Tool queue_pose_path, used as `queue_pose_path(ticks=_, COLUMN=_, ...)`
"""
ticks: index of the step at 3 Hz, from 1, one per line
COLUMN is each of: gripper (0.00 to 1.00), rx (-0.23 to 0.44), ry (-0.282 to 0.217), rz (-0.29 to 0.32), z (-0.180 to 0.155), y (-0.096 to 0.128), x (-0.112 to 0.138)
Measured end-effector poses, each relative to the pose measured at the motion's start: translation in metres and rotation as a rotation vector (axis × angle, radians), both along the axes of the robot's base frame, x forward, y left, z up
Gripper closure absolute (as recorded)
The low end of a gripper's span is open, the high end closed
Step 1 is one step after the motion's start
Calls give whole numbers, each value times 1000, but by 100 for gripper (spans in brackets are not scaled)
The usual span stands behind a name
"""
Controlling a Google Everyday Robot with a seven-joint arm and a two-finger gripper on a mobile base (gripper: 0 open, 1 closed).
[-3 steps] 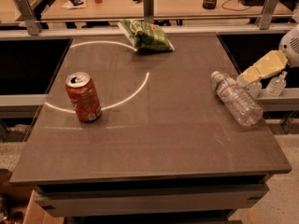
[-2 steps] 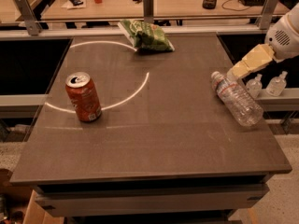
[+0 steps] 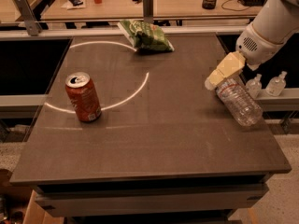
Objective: Place water bottle upright
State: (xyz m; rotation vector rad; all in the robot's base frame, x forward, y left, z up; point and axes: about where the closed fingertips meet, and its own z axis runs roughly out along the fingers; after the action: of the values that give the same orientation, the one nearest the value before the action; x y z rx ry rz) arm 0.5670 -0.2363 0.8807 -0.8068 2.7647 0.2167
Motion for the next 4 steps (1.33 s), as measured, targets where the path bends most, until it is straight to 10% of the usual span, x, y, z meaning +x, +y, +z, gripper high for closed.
queue_pose_path(ticks=1, gripper=0, rx=-6, ry=60, rz=-3, z=-22, y=8, x=-10)
queue_pose_path(ticks=4, gripper=64, rx=-30, ry=165, rz=-104, z=-46, y=-14, x=-52)
